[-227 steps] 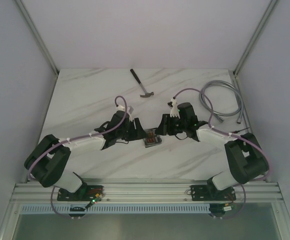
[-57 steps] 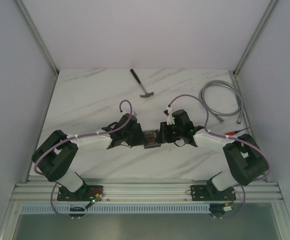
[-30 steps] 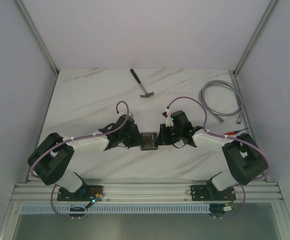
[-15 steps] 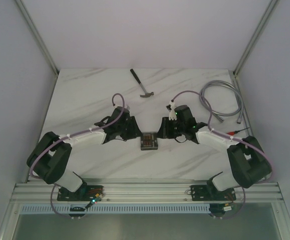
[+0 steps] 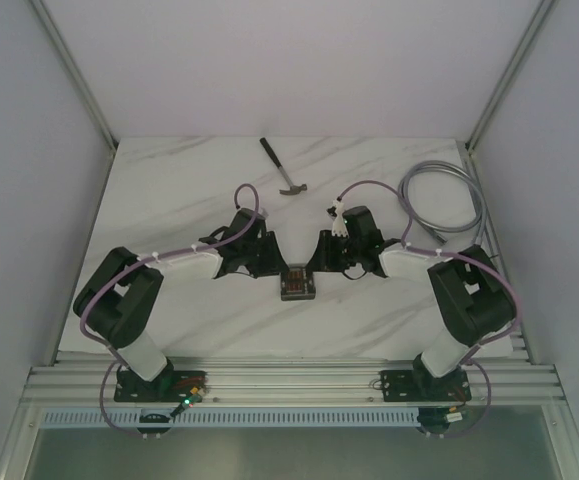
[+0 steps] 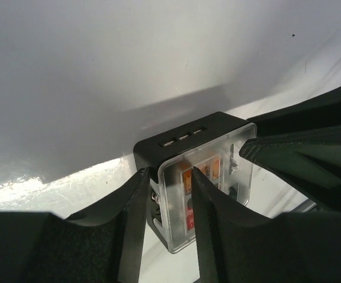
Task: Snap on the fuse box
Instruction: Close the fuse box cover on the fuse box base, then reset both arms
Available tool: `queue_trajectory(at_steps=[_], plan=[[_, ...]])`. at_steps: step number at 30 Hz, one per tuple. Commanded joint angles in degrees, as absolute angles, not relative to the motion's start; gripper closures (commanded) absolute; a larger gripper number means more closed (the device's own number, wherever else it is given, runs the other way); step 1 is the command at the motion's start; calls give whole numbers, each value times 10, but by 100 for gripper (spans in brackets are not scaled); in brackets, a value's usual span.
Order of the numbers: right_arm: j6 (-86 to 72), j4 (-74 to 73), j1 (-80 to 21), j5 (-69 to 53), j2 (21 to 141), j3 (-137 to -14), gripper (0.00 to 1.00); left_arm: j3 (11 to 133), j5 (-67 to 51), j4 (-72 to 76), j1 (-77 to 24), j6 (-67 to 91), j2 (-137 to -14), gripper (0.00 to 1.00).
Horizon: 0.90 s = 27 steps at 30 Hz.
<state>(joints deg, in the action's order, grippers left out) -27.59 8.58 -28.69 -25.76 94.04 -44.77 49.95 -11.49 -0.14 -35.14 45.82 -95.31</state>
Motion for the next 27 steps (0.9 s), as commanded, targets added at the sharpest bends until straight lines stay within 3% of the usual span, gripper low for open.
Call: queue_trajectory(at_steps=[1,8,16,24,27], plan=[[-274,103,-286,-283,969,-454,67,481,-139,6,-349,454,-975,60],[-266,88,-292,-301,1003,-436,69,418,-164,60,-350,483,-999,67],[-252,76,-302,-266,982,-425,72,375,-158,92,-349,498,-982,66],[-205,34,-259,-41,810,-419,50,400,23,40,-335,439,-821,27],[-178,43,-223,73,748,-396,29,398,131,28,-312,406,-755,10]])
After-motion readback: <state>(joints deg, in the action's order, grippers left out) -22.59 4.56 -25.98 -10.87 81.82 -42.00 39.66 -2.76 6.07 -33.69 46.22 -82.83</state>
